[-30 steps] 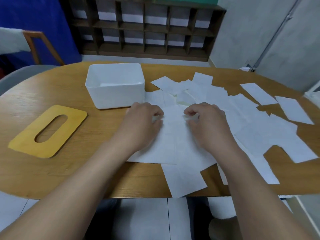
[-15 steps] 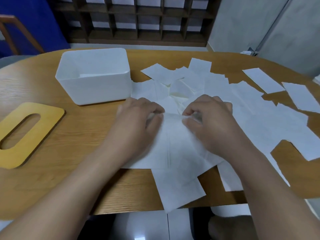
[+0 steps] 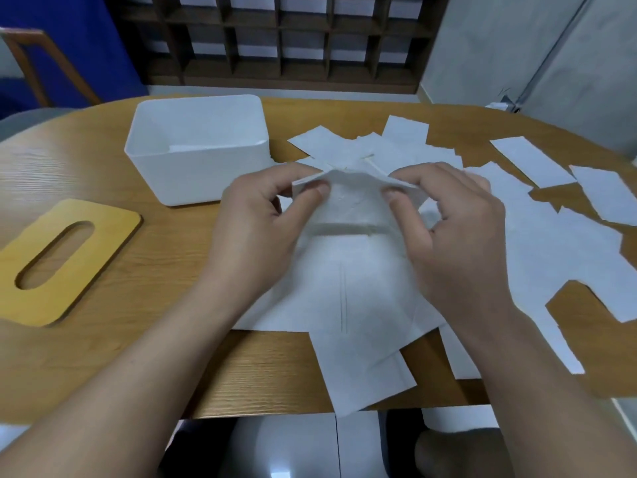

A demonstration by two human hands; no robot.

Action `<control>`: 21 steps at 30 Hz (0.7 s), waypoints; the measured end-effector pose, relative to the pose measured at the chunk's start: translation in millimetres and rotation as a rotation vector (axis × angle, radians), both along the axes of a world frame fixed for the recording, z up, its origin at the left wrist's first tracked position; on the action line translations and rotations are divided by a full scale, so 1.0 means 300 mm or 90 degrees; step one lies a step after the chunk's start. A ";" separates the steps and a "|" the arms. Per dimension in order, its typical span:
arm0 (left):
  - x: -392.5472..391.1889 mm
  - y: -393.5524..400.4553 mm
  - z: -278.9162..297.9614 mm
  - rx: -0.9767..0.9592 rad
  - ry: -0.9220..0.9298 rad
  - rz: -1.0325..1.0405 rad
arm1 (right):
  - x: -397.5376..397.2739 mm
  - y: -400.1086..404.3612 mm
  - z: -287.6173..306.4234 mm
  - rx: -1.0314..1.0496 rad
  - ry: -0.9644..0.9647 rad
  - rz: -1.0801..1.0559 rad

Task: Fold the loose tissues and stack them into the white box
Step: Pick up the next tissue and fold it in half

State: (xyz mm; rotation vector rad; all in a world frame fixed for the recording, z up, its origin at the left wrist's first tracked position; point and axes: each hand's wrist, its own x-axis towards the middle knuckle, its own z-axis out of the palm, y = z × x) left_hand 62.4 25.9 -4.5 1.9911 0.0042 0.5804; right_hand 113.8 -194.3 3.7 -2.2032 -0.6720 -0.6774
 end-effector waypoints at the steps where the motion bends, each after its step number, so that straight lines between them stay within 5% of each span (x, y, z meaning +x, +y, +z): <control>1: -0.011 0.013 0.007 -0.003 0.007 -0.001 | -0.010 0.007 0.007 0.033 0.040 0.018; 7: -0.111 0.122 0.004 0.007 0.072 0.007 | -0.052 0.069 0.006 0.110 0.290 0.105; 17: -0.236 0.207 -0.018 0.074 0.222 0.017 | -0.136 0.149 -0.022 -0.138 0.322 0.109; 21: -0.243 0.211 -0.023 0.228 0.278 0.024 | -0.141 0.147 -0.022 -0.256 0.310 0.103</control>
